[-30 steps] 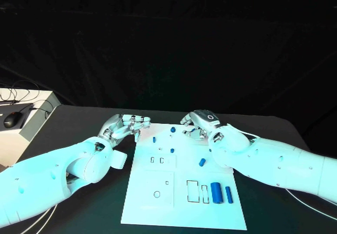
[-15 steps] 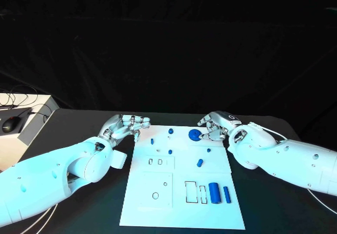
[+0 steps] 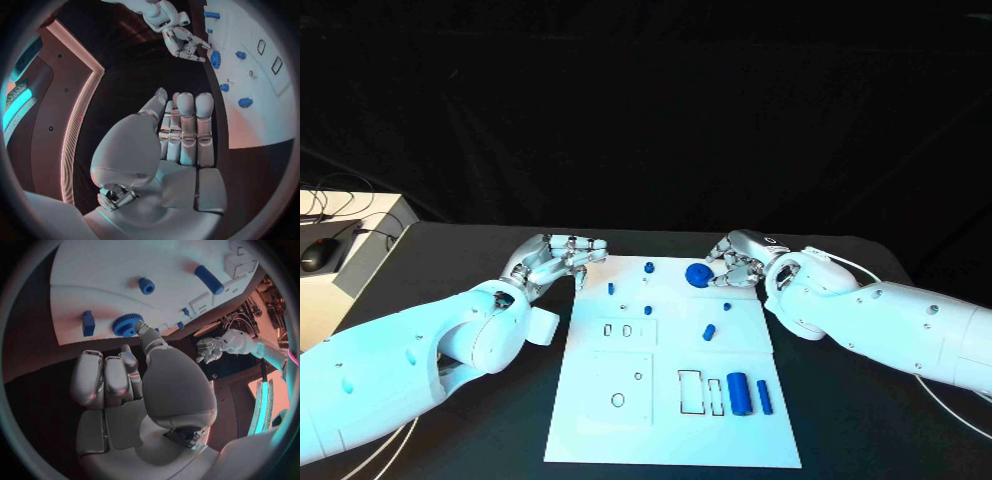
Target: Assemble the parts on the task board
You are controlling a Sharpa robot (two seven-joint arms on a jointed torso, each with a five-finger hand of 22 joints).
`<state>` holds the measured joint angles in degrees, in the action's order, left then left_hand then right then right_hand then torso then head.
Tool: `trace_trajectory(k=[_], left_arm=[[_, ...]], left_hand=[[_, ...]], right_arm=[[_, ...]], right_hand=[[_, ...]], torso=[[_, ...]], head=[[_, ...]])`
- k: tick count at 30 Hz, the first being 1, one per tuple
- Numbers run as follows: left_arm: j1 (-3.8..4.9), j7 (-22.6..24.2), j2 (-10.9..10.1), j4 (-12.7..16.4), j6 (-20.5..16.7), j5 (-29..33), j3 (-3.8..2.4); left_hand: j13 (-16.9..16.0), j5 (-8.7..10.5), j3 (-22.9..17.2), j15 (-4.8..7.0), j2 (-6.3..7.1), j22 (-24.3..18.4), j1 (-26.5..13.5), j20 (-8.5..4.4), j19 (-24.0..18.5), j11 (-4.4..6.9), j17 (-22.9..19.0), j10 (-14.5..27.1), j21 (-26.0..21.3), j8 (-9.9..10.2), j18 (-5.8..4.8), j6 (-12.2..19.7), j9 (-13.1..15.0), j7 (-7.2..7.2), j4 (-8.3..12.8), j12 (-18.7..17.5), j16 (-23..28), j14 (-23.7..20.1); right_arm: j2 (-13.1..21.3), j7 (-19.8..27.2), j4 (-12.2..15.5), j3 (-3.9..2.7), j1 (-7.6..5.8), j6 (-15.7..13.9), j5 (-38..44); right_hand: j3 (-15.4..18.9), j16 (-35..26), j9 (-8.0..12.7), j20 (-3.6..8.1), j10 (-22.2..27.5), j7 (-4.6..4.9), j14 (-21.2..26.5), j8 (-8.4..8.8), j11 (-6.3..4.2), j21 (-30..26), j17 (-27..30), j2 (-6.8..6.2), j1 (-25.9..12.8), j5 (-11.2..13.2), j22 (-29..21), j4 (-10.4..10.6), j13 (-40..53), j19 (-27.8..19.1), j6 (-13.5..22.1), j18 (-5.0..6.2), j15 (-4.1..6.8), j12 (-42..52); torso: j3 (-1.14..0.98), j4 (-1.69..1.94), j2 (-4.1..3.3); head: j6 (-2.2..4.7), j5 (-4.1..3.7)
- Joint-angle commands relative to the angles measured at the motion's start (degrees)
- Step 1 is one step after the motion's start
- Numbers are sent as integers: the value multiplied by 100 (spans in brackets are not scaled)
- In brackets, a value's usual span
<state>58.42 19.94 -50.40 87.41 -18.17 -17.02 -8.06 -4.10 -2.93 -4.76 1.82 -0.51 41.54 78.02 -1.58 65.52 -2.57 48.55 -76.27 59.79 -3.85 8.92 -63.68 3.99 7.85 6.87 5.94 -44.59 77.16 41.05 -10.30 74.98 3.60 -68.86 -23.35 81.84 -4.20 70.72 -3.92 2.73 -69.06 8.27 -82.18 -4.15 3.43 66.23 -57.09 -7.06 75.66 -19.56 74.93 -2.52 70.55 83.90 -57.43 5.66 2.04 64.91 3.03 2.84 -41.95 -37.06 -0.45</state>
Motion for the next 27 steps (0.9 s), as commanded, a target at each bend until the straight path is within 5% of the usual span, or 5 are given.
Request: trace_trajectory(k=[1,16,22,27], left_arm=[[-4,77,18,4,126,3,-3],[-4,58,-8,33,124,3,-3],[-4,54,-17,45,121,3,-3],[-4,51,-27,45,112,4,-3]], left_hand=[[7,3,-20,-24,28,0,-36,12,-18,0,-7,47,-36,-3,156,30,-2,-8,9,-10,7,-32],[7,2,-28,-24,27,21,-37,13,-5,2,-11,49,-32,-7,157,31,-1,-6,9,-2,-1,-28],[7,2,-28,-24,27,21,-37,13,-5,2,-11,49,-32,-7,157,31,-1,-6,9,-2,-1,-28],[8,3,-28,-25,30,33,-53,14,0,-1,-15,51,-33,-6,159,33,-1,-5,0,3,-9,-27]], right_arm=[[-78,-11,-116,-5,-4,85,-187],[-432,-18,-549,-7,3,186,-412],[-506,-44,-672,-7,4,233,-434],[-524,-70,-703,-7,3,354,-456]], right_hand=[[-15,30,0,-34,-115,105,-17,26,-63,38,-23,2,-60,-82,935,39,36,323,144,-52,-38,49],[9,75,0,-40,-121,107,-24,26,-60,102,-101,40,-188,-175,945,94,71,320,152,-56,-43,53],[18,79,-2,-44,-114,107,-27,21,-57,113,-115,33,-240,-218,945,122,73,317,162,-56,-46,42],[18,87,-2,-46,-107,105,-27,21,-57,137,-134,30,-284,-236,951,147,74,316,156,-60,-47,34]], torso=[[8,12,-1],[5,20,-16],[6,41,-32],[-4,24,-31]], head=[[-1,-13],[-52,9],[-55,-40],[-88,1]])
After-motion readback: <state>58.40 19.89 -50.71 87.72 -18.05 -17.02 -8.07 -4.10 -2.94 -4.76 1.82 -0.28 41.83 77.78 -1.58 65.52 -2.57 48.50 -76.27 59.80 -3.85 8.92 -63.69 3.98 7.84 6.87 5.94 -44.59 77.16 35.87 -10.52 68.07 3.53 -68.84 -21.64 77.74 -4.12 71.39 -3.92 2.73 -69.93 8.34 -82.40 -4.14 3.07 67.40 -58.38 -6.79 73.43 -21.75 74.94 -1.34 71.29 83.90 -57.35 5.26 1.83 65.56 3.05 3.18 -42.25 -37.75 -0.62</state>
